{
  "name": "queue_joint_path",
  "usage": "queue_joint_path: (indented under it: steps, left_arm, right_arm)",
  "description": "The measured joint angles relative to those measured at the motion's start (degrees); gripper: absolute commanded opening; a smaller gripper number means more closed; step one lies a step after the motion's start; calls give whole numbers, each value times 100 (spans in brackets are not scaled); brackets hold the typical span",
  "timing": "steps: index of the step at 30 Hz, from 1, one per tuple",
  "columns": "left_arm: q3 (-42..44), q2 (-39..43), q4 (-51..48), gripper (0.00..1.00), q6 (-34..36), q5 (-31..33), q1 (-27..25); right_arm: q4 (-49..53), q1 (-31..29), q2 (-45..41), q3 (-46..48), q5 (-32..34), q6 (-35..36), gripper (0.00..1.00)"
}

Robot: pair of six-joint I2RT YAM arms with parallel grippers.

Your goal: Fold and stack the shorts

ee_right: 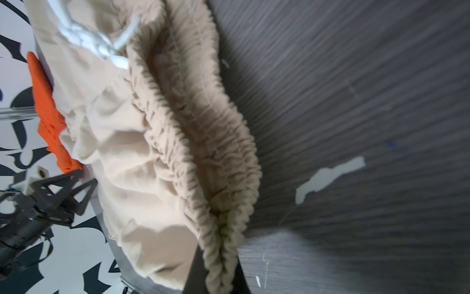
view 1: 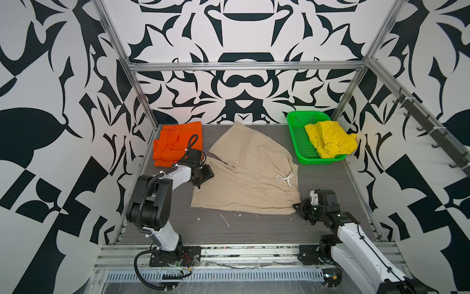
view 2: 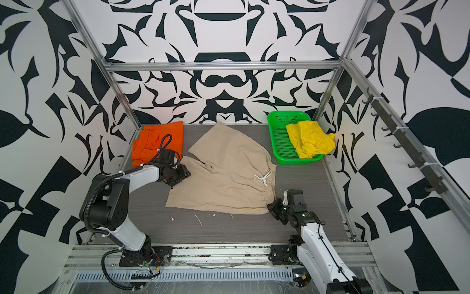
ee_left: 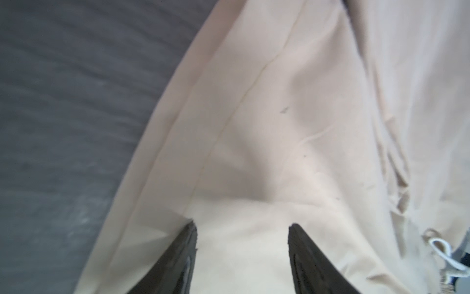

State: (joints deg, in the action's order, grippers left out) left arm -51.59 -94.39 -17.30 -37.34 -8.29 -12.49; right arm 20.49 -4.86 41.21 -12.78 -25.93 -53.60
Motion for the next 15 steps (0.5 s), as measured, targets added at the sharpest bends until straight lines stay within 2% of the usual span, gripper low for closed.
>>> queue_joint_path:
  steps: [6, 10, 12, 15]
  left_arm:
    - [328, 1631, -1154, 66, -181, 146, 28]
    - [789, 2837, -1696, 64, -691, 177, 181]
    - [1113, 3126, -1869, 61, -1049, 175, 317]
    - [1545, 3147, -2017, 58, -1523, 155, 538]
  right_arm:
    - [-170, -24, 201, -2, -90, -28, 4]
    - [-153, -44, 356, -52, -151, 48, 4]
    - [-107, -50, 439, -133, -181, 109, 4]
    - [-55, -63, 640, -286, -232, 160, 4]
